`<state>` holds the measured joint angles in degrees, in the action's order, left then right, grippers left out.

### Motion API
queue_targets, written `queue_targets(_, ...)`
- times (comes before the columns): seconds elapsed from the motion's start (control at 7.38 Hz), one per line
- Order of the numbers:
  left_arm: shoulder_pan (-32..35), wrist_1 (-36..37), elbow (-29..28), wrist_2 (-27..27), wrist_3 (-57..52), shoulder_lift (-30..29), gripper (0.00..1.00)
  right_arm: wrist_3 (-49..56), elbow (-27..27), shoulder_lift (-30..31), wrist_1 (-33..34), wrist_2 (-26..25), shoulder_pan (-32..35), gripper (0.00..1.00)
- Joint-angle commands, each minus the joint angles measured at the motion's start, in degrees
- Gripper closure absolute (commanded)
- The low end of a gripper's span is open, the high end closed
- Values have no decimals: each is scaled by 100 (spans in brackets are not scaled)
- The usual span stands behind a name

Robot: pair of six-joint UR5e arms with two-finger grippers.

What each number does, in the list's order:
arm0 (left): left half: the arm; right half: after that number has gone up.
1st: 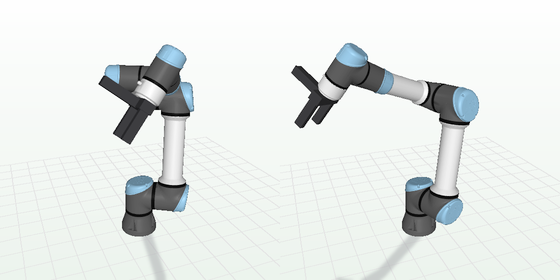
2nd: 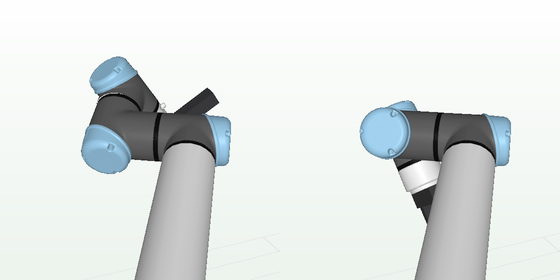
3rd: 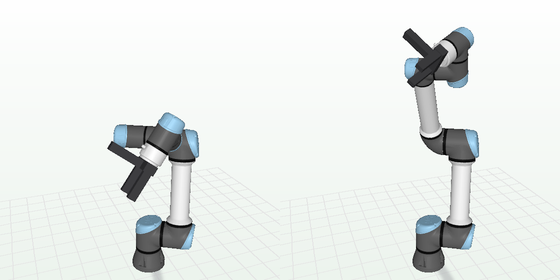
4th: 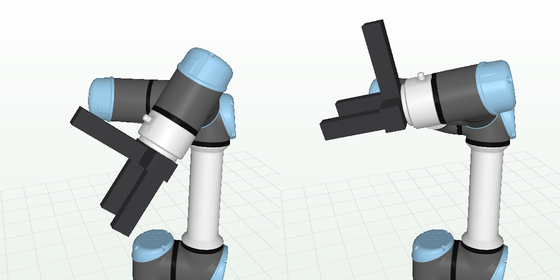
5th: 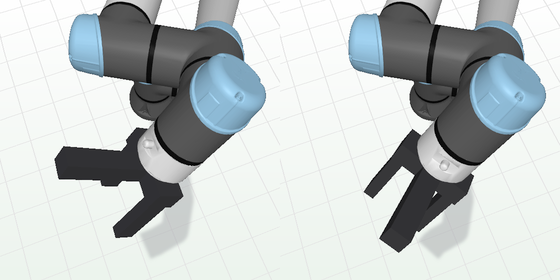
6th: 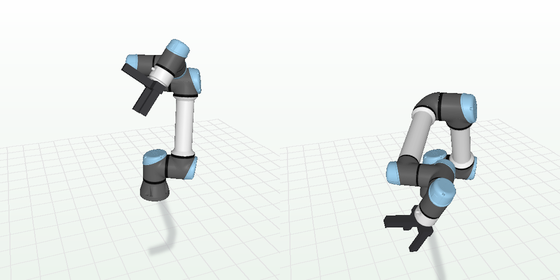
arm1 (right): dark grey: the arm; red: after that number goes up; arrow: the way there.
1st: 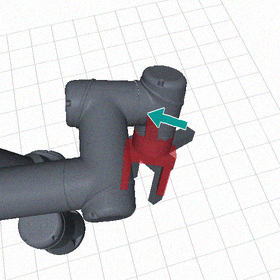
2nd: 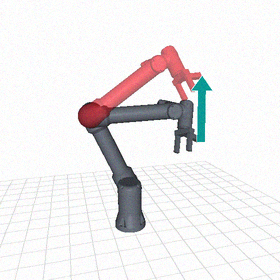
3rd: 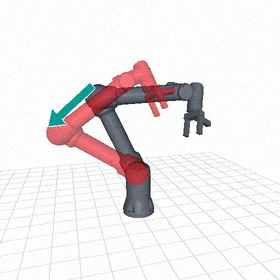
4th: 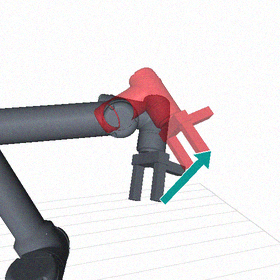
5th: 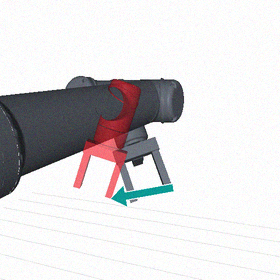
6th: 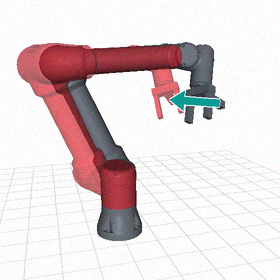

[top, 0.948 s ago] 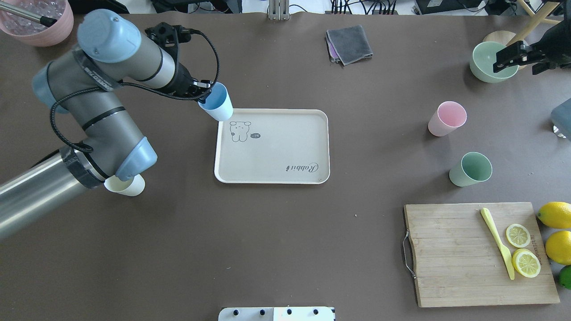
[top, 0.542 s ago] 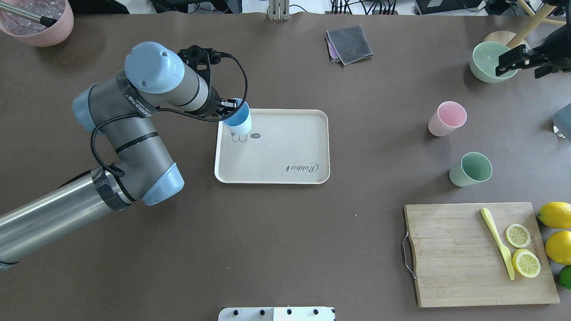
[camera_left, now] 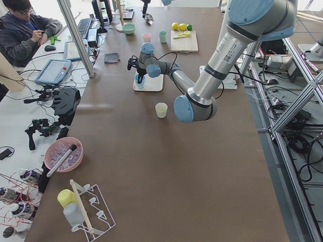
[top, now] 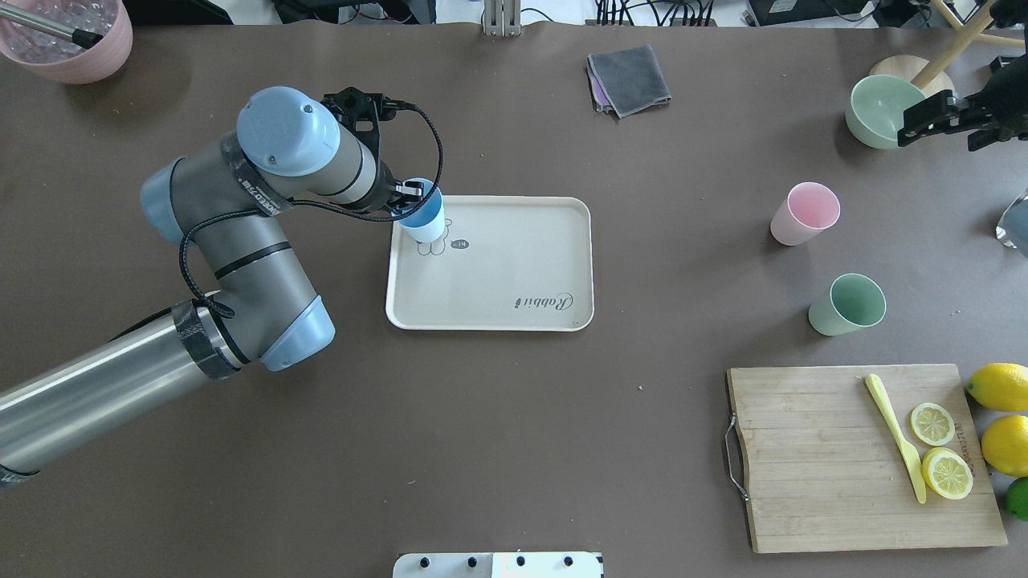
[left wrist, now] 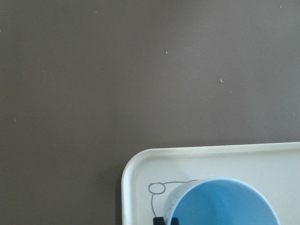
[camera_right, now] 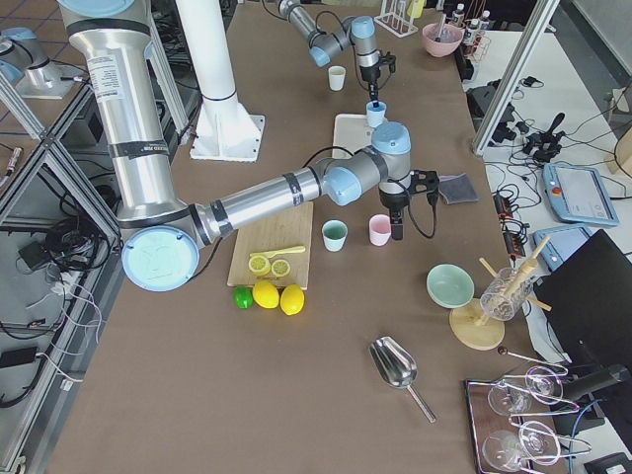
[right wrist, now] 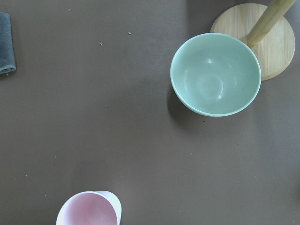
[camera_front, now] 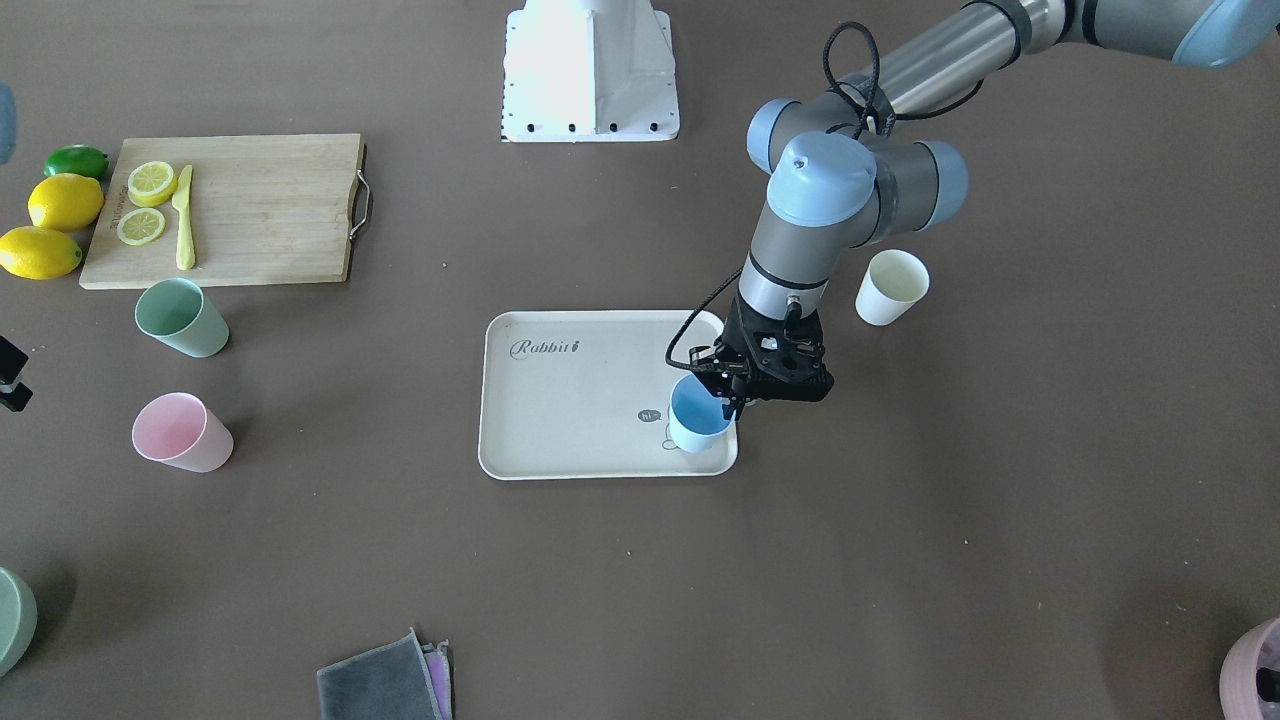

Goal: Place all cups on tray

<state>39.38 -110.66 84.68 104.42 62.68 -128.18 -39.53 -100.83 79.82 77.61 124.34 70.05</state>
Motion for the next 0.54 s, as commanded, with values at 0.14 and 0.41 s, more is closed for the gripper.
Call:
queue_targets(0.14, 43, 9, 214, -1, -28, -6, 2, 7, -111, 165, 8, 37, -35, 0)
queue_targets(0.41, 751, 760, 766, 610, -848, 47, 1, -28, -759, 777, 61, 168, -167, 0)
